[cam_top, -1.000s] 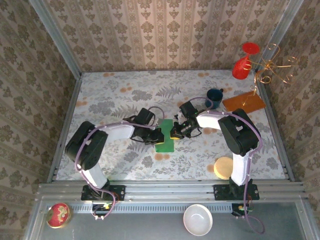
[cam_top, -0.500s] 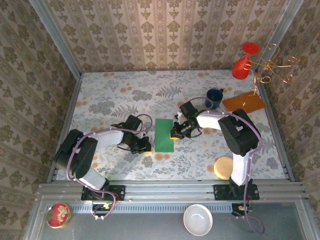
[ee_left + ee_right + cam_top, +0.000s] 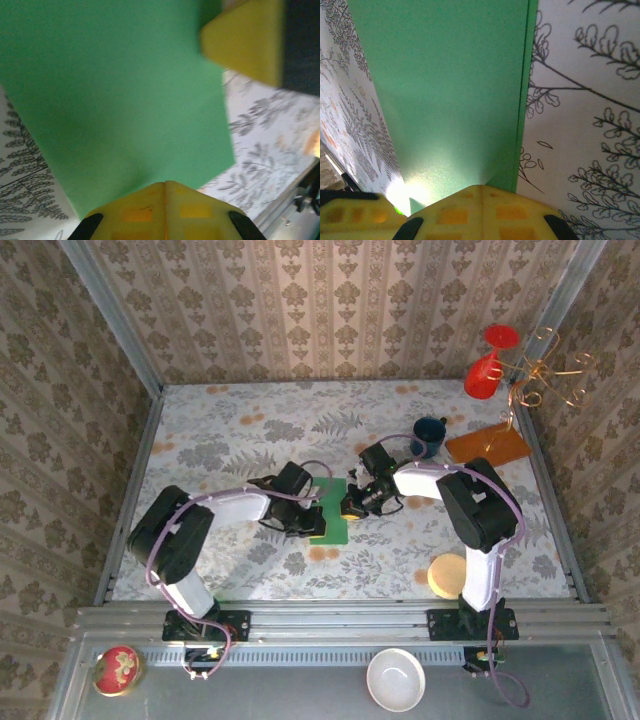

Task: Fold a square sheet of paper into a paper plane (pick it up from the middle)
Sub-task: First fold the square sheet of paper in half at the center of the table, then fold the triangle a second time at the center of the table.

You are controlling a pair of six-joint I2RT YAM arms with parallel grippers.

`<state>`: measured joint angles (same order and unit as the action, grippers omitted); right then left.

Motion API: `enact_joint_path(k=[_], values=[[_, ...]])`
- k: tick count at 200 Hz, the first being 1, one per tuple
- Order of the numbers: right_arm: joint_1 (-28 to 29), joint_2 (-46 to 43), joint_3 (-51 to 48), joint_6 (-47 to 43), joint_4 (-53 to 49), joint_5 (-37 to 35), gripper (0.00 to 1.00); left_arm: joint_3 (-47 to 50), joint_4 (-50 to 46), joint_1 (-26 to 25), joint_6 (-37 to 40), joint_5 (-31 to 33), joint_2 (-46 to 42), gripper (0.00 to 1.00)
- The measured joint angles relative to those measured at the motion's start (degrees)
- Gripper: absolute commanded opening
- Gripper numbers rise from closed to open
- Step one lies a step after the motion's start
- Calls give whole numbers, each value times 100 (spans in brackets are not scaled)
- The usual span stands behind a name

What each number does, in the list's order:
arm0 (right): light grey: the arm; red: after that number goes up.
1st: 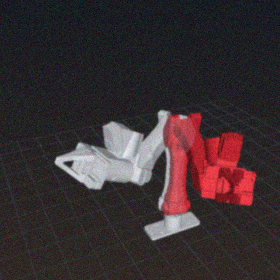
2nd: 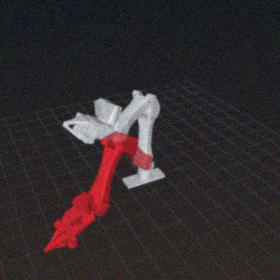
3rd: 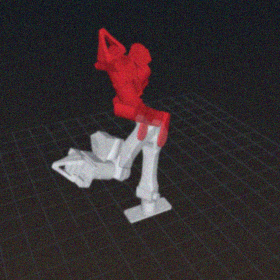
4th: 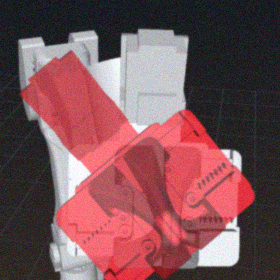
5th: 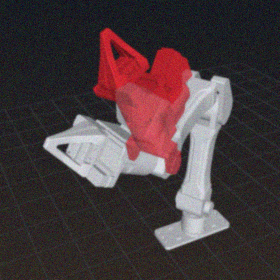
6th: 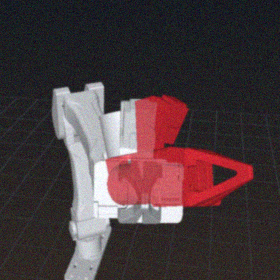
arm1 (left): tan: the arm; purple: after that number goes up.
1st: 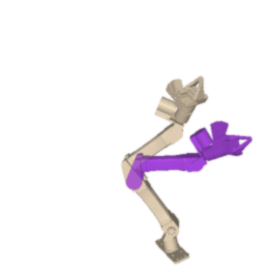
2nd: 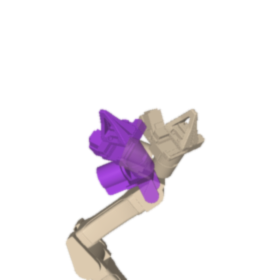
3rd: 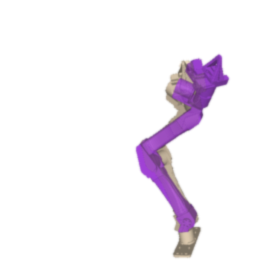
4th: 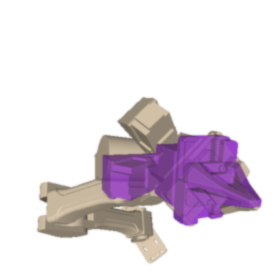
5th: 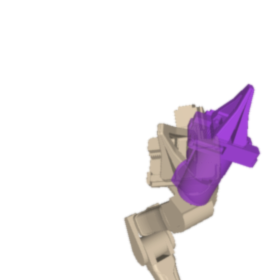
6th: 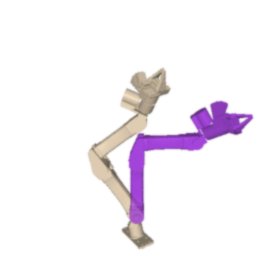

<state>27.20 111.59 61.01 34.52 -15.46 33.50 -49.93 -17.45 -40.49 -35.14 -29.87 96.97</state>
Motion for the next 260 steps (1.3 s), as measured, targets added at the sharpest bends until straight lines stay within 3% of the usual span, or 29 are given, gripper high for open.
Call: enact_joint_path(k=[44,99,139,166,180,230,260], values=[[-7,0,-4,-2,9,15,2,428,94,157,2,35,-166,9],[-9,66,280,-184,-234,7,2,1123,-323,396,-94,295,-1373,13],[-28,190,656,-494,-428,-214,7,1104,184,748,-479,400,-1843,27],[-63,162,678,-551,-435,-271,17,1027,839,876,-813,389,-1574,34],[-70,7,592,-461,-393,-319,26,863,1121,874,-925,332,-1279,38],[-96,-1749,-632,439,-85,-693,49,72,1648,946,-1032,142,-306,41],[-96,-2103,-1252,929,234,-901,51,-402,1670,986,-1027,68,308,41]])
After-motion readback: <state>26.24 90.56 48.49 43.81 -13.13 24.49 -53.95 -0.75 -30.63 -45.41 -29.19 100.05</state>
